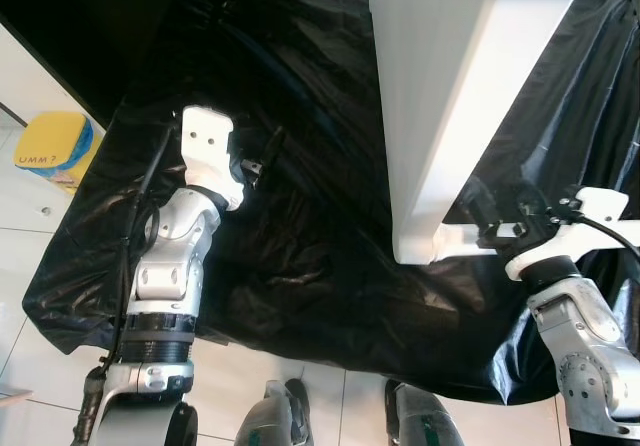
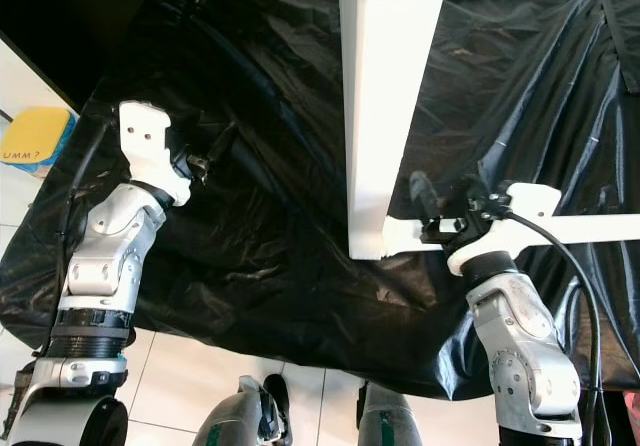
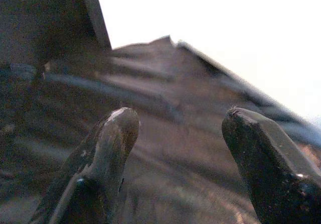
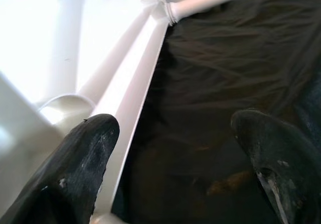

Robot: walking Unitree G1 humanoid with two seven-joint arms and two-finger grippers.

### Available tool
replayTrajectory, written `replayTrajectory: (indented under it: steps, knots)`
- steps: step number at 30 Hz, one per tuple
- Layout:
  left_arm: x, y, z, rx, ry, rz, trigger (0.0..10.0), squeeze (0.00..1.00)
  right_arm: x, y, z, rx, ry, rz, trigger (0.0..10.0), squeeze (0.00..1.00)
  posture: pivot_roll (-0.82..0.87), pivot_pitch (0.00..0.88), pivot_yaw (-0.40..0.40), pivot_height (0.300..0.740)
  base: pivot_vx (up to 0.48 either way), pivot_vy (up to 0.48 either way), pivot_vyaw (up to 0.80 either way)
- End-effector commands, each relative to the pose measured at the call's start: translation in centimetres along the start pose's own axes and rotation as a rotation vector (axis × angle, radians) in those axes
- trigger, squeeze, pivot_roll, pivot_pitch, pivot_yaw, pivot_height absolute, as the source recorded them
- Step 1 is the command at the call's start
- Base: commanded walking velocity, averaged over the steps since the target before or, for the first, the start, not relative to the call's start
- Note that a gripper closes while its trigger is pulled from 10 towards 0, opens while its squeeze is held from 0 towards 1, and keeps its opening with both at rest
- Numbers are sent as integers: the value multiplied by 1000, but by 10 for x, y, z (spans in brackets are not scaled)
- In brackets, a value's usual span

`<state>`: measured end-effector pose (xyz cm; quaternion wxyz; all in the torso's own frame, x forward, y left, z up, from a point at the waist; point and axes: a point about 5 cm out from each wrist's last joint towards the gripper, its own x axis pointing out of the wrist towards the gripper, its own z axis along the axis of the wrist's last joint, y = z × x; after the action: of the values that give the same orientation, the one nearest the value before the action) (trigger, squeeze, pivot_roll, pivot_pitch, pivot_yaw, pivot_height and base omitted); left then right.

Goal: Building children table

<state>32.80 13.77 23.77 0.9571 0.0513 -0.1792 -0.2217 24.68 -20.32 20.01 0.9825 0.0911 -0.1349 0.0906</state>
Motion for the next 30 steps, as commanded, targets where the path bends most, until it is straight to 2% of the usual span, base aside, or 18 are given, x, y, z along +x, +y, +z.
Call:
replayTrajectory:
  steps: [1, 4, 7, 11, 18, 26, 29, 30]
  knots:
    - [-6, -2, -4, 0, 14, 12, 10000, 0, -3, 4, 0, -42, -7, 25, 10000, 0, -125, 199, 78, 740, 0, 0, 0]
    - [-9, -6, -7, -7, 26, 11, 10000, 0, -3, 4, -1, -51, -4, 21, 10000, 0, -129, 190, 73, 740, 0, 0, 0]
    - [-11, -9, -17, -23, 54, 55, 10000, 0, 4, 4, -6, -82, -15, 10, 10000, 0, -141, 151, 62, 740, 0, 0, 0]
    - [-11, -9, -19, -26, 59, 64, 10000, 0, 6, 4, -7, -85, -17, 9, 10000, 0, -141, 142, 60, 740, 0, 0, 0]
    - [-13, -9, -26, -35, 89, 99, 10000, 0, 11, 4, -22, -115, -10, -6, 10000, 0, -139, 75, 60, 740, 0, 0, 0]
    - [-17, -13, -35, -67, 74, 102, 10000, 0, 9, 4, -39, -144, 15, -14, 10000, 0, -135, 40, 61, 740, 0, 0, 0]
    - [-22, -17, -41, -97, 79, 103, 10000, 0, 5, 4, -45, -158, 33, -2, 10000, 0, -133, 28, 60, 740, 0, 0, 0]
    - [-27, -22, -45, -93, 91, 86, 10000, 0, -1, 3, -50, -177, 57, 8, 10000, 0, -138, 33, 54, 740, 0, 0, 0]
